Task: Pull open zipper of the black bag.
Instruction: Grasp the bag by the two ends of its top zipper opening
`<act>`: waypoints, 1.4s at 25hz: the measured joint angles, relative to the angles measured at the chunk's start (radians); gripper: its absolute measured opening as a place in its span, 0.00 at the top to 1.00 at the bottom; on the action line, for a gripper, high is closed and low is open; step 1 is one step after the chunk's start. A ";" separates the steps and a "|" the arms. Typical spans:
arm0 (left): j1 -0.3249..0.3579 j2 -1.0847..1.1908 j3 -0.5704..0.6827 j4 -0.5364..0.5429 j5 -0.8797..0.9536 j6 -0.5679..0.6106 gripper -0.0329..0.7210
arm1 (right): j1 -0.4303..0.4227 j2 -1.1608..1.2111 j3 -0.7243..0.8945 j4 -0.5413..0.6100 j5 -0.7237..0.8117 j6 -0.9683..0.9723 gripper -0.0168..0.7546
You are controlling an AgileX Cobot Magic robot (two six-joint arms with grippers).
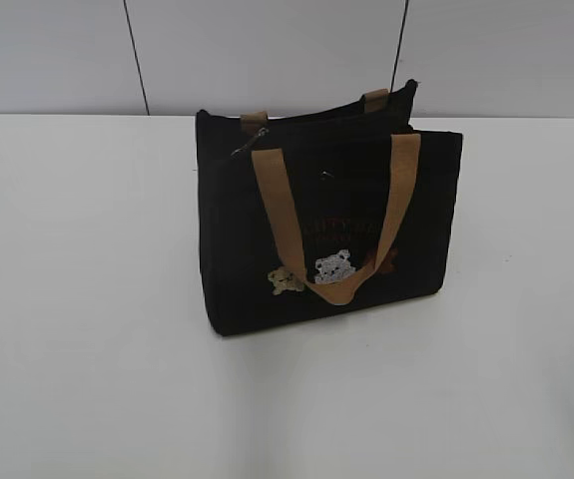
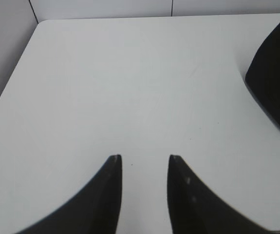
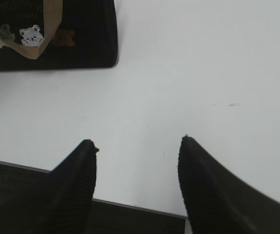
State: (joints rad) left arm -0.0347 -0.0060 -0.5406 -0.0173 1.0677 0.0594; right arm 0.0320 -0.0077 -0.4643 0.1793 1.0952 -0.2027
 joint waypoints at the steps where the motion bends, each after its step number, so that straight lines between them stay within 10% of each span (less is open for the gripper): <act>1: 0.000 0.000 0.000 0.000 0.000 0.000 0.64 | 0.000 0.000 0.000 0.000 0.000 0.000 0.45; 35: 0.000 0.011 0.000 0.000 -0.002 0.000 0.63 | 0.000 0.000 0.000 0.005 0.000 0.000 0.45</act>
State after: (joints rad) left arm -0.0347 0.0054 -0.5406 -0.0173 1.0655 0.0594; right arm 0.0320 -0.0077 -0.4643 0.1840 1.0948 -0.2029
